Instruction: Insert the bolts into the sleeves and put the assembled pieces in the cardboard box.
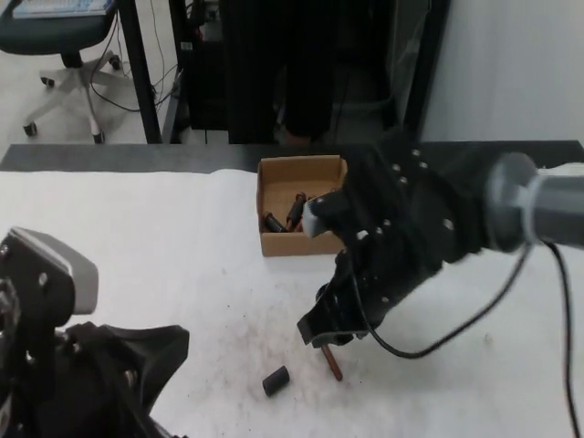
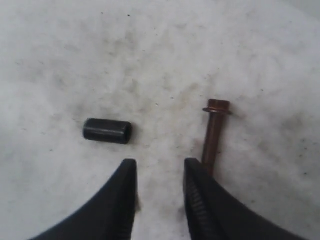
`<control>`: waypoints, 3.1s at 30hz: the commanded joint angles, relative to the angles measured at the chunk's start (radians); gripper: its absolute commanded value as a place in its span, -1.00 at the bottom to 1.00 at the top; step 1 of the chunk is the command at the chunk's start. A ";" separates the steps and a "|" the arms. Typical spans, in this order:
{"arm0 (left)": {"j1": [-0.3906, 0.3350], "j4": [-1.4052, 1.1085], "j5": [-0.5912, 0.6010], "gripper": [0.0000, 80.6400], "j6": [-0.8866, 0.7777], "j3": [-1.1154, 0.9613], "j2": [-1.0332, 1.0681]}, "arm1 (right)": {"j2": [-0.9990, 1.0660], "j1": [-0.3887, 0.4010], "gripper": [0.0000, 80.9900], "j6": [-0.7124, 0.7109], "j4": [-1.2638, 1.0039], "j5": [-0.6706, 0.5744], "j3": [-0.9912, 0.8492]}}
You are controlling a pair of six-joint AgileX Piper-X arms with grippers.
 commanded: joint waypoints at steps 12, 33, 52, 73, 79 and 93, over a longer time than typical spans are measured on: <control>0.003 0.165 -0.018 -0.99 0.007 0.005 -0.009 | 0.148 0.002 -0.23 -0.097 0.137 0.119 -0.139; 0.003 0.165 -0.018 -0.99 0.007 0.005 -0.009 | 0.213 0.002 -0.23 -0.127 0.021 0.133 -0.139; 0.003 0.160 -0.022 -0.99 0.007 0.005 -0.009 | 0.276 0.003 -0.99 -0.219 0.032 0.206 -0.142; 0.003 0.006 0.360 -0.99 0.191 -0.208 0.564 | -0.275 -0.103 -0.98 -0.029 0.214 0.111 -0.254; 0.003 0.210 0.360 -0.99 0.307 -0.579 0.962 | -0.486 -0.209 -0.98 -0.037 0.308 0.111 -0.254; -0.002 0.674 0.169 0.09 0.435 -1.037 1.338 | -0.638 -0.460 -0.98 -0.075 0.393 -0.045 -0.199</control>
